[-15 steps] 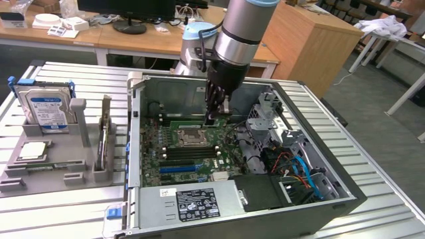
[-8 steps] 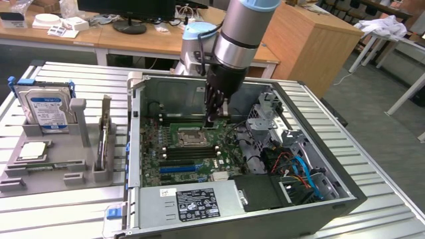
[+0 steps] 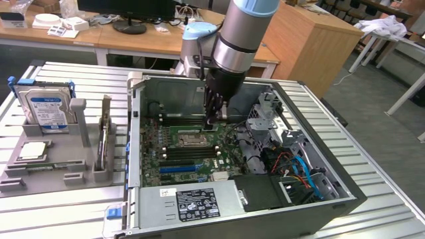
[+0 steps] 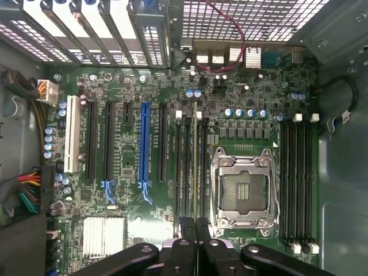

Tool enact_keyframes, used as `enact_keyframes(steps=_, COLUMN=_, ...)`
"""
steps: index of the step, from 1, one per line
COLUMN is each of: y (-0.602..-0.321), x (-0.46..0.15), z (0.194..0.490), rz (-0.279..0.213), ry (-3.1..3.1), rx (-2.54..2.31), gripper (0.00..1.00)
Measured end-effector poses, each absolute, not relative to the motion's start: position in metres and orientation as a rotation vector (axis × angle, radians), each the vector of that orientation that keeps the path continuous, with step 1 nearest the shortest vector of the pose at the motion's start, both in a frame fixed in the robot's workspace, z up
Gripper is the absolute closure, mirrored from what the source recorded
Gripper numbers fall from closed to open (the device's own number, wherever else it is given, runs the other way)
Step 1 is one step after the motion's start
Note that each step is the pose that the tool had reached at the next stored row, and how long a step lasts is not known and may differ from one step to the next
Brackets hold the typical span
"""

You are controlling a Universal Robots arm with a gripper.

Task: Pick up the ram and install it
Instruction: 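Insert the ram into the slot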

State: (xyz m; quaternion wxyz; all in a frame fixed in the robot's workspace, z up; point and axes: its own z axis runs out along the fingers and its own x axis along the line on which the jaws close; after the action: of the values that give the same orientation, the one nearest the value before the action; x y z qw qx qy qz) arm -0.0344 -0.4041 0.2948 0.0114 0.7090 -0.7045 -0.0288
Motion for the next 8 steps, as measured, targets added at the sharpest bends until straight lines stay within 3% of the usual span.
enact_keyframes(steps=8, y=-0.4041, x=-0.0344, z=0.2927, rz=-0.09, ry=-2.197, rx=2.212, gripper=0.88)
